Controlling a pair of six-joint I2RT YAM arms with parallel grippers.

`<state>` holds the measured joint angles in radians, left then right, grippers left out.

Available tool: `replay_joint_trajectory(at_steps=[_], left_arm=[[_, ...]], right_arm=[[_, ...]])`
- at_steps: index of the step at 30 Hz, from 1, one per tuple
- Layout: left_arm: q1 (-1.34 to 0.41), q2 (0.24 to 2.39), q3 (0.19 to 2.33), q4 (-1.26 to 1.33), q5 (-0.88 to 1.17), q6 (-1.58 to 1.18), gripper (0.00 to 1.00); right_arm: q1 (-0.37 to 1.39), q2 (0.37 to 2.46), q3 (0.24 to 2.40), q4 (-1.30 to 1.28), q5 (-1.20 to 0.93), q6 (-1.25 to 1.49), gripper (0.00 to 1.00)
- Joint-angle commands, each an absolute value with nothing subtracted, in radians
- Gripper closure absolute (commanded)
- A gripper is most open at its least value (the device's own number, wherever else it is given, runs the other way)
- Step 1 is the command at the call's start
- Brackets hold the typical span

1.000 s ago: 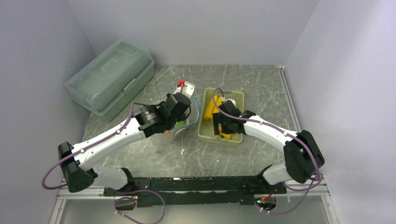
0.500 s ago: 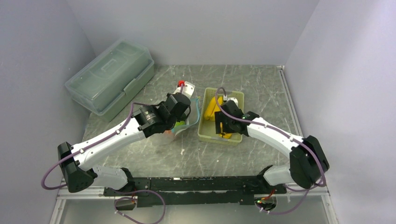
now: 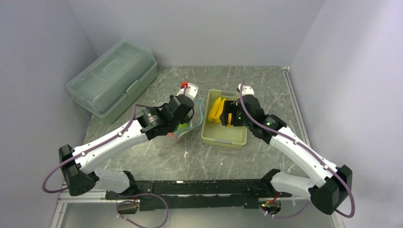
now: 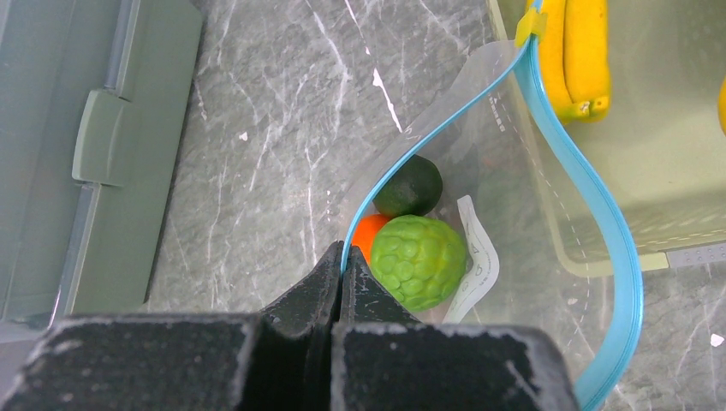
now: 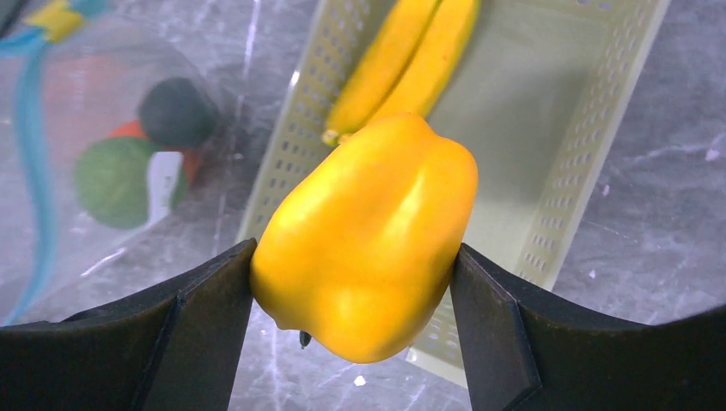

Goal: Place the food in the zip-top bag and seal the zipper

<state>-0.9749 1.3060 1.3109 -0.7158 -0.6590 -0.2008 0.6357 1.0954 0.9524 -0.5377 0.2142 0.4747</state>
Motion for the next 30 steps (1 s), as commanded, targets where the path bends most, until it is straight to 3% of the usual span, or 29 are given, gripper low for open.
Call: replay_joint_trajectory(at_steps=[1, 12, 30], left_arm=[[-0.976, 1.308, 1.335, -0.691, -0.662, -0.21, 1.0], [-0.977, 1.313, 1.341, -0.69, -0.659, -0.209, 1.0], [-0.977, 1.306, 1.343, -0.689, -0.65, -0.216, 1.0]], right_arm=[[0.648, 1.043, 1.015, -0.472, 0.113, 0.488, 0.47], [0.733, 1.006, 1.062, -0.285, -0.106, 0.557, 0.47], [0.813, 1.108, 1.068, -0.086, -0.132, 0.668, 0.45]])
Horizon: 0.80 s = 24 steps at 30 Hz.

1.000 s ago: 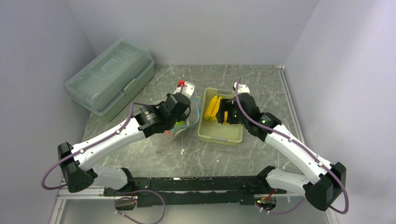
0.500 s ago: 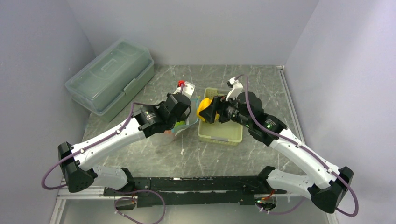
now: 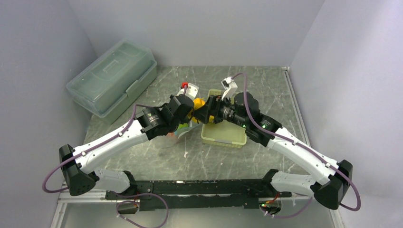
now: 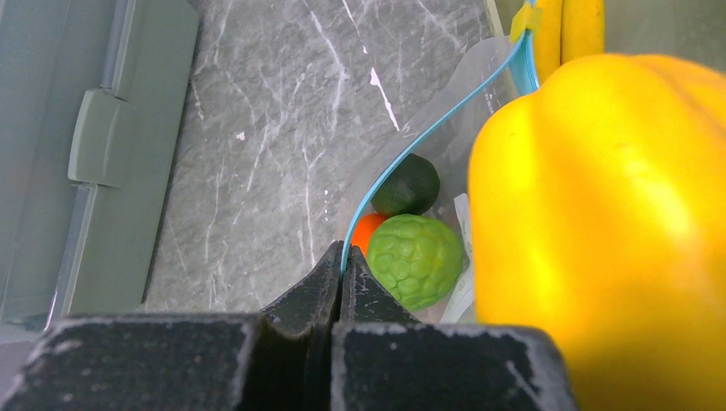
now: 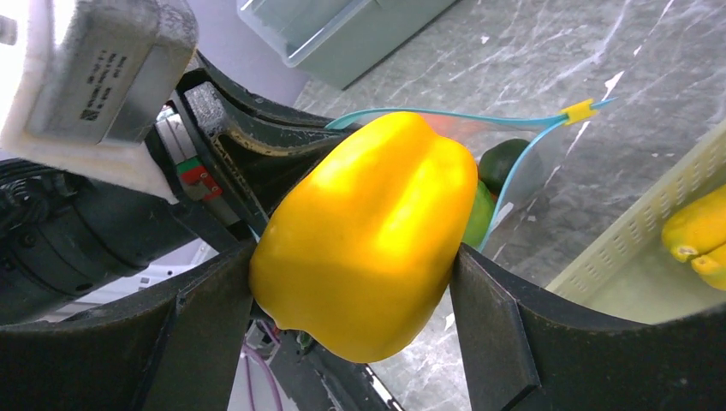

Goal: Place the food in the zip-top bag and seal the zipper

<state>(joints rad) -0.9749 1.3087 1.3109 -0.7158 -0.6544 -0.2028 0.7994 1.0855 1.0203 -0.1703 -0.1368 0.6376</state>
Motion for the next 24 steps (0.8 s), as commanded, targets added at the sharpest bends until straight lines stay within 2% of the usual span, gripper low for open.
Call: replay_joint_trajectory(at_steps=[1, 13, 23, 24], left_arm=[[-0.977, 1.305, 1.342, -0.69, -0.651, -0.216, 1.0], [-0.977, 1.296, 1.348, -0.696, -0.655, -0.216, 1.0], [-0.977, 1.289, 1.348, -0.697, -0.651, -0.219, 1.0], [-0.977, 1.29, 1.349, -0.699, -0.652, -0.219, 1.0]], right_arm=[[0.815, 1.116, 1.069, -0.084, -0.129, 0.67, 0.45], [0.822, 1.205, 1.065, -0.082, -0.105, 0.689, 0.39], [0.83, 1.253, 1.071, -0.119, -0.085, 0.675, 0.19], [0.83, 1.252, 1.073, -0.123, -0.078, 0.674, 0.06]])
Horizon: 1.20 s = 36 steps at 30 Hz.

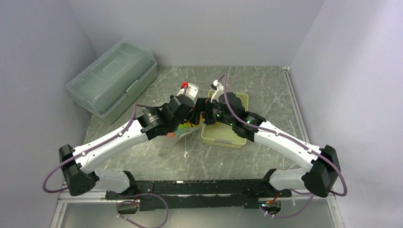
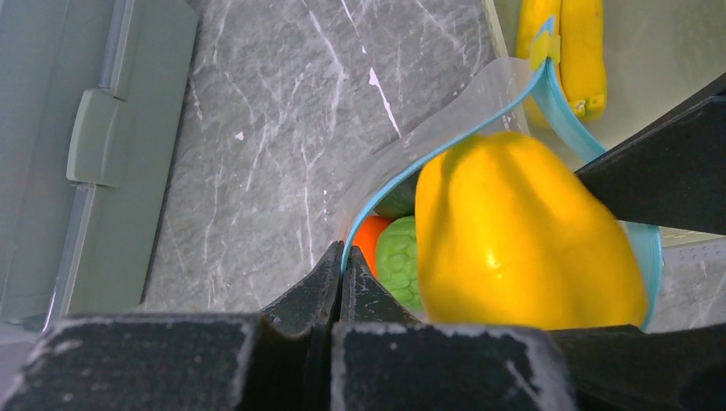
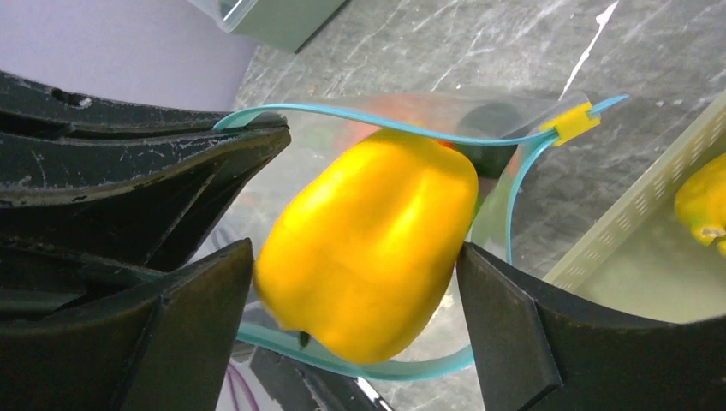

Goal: Place the food in the zip-top bag and seal the zipper

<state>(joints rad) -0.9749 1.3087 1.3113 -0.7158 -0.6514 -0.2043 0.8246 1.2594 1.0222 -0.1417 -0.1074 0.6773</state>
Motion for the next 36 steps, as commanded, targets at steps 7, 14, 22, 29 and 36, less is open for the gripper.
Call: replay_joint_trajectory(at_steps=[7, 14, 22, 29, 36], left_arm=[[-0.977, 1.287, 1.348, -0.7, -0.654, -0.216, 1.0], [-0.977, 1.293, 1.346, -0.706, -0.657, -0.218, 1.0], [-0.977, 1.3, 1.348, -0.707, -0.667, -0.215, 1.0], [-0.977, 1.309, 1.356, -0.71, -0.669, -0.213, 1.0], [-0.976, 1.307, 1.359, -0.71, -0.673, -0.203, 1.0]], right_arm=[[0.831, 1.23, 1.068, -0.134, -0.045, 0.662, 0.0], [0.831, 1.174, 1.051, -0.149, -0.018, 0.646, 0.0], [0.831, 1.056, 1.021, -0.224, 0.096, 0.599, 0.0], [0.83, 0.957, 0.967, -0.277, 0.21, 0.582, 0.0], [0.83, 0.925, 0.945, -0.354, 0.313, 0.55, 0.0]])
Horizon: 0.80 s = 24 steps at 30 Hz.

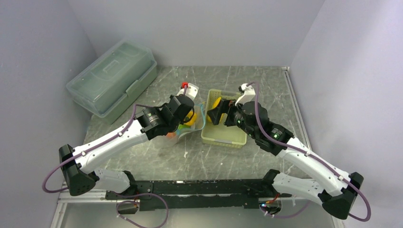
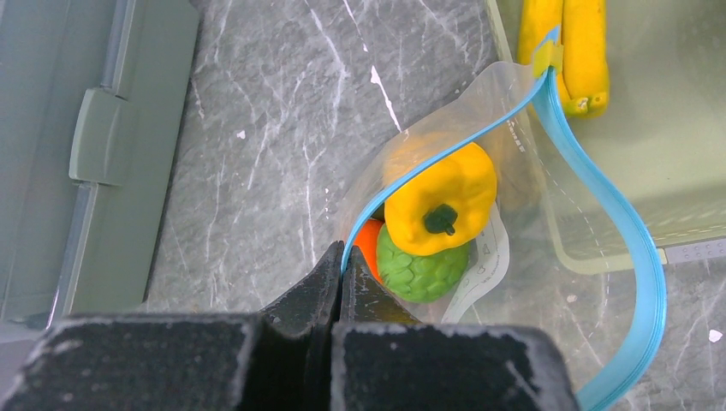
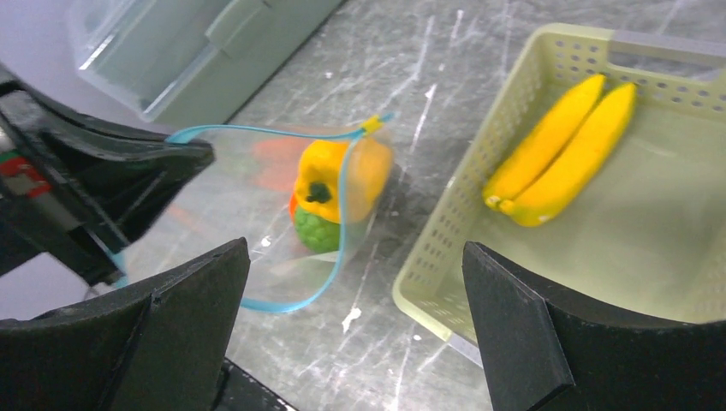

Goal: Place the food in the zip-top bag and seal the zipper

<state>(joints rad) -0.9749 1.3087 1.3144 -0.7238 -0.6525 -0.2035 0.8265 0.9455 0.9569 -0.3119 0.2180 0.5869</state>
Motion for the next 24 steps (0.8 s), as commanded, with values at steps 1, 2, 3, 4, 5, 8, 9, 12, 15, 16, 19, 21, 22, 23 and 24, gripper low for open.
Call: replay_joint_trajectory(at_steps=[1, 2, 3, 4, 5, 8, 9, 12, 15, 16, 19, 21, 22, 23, 24], left_arm=[[-0.977, 1.306, 1.359, -0.713, -0.675, -0.203, 1.0], [-0.978, 1.306, 1.358, -0.715, -0.677, -0.202, 1.0], [-0.977, 1.305, 1.357, -0.717, -0.679, -0.202, 1.0], [-0.977, 1.305, 1.357, -0.719, -0.679, -0.202, 1.0], [-0.976, 1.304, 1.356, -0.721, -0.68, -0.203, 1.0], [-0.977, 1.299, 1.355, -0.726, -0.684, -0.202, 1.0], [-0.977, 1.295, 1.354, -0.726, -0.684, -0.203, 1.0], [-0.977, 1.282, 1.344, -0.724, -0.681, -0.205, 1.0], [-0.976, 1.273, 1.336, -0.726, -0.681, -0.21, 1.0], [-0.976, 1.271, 1.334, -0.727, -0.681, -0.212, 1.0], [-0.977, 1.265, 1.327, -0.73, -0.68, -0.218, 1.0], [-0.977, 1.259, 1.321, -0.732, -0.679, -0.221, 1.0], [-0.977, 1.255, 1.318, -0.732, -0.677, -0.223, 1.0], [-0.977, 1.25, 1.316, -0.733, -0.675, -0.225, 1.0], [-0.977, 1.247, 1.313, -0.734, -0.675, -0.225, 1.0]], right_arm=[[0.83, 0.921, 0.939, -0.36, 0.329, 0.544, 0.0], [0.829, 0.92, 0.934, -0.368, 0.345, 0.534, 0.0], [0.826, 0.922, 0.933, -0.38, 0.361, 0.525, 0.0], [0.823, 0.925, 0.933, -0.389, 0.372, 0.512, 0.01], [0.819, 0.93, 0.933, -0.399, 0.384, 0.499, 0.01], [0.802, 0.95, 0.93, -0.417, 0.405, 0.448, 0.02], [0.795, 0.959, 0.927, -0.416, 0.403, 0.429, 0.02], [0.762, 0.993, 0.916, -0.412, 0.375, 0.376, 0.05], [0.712, 1.041, 0.914, -0.409, 0.315, 0.339, 0.09], [0.696, 1.054, 0.913, -0.4, 0.296, 0.327, 0.09], [0.652, 1.097, 0.916, -0.374, 0.239, 0.293, 0.11], [0.635, 1.131, 0.927, -0.365, 0.202, 0.265, 0.15], [0.63, 1.154, 0.939, -0.367, 0.18, 0.254, 0.16], [0.626, 1.174, 0.953, -0.367, 0.162, 0.241, 0.17], [0.625, 1.193, 0.962, -0.366, 0.15, 0.232, 0.17]])
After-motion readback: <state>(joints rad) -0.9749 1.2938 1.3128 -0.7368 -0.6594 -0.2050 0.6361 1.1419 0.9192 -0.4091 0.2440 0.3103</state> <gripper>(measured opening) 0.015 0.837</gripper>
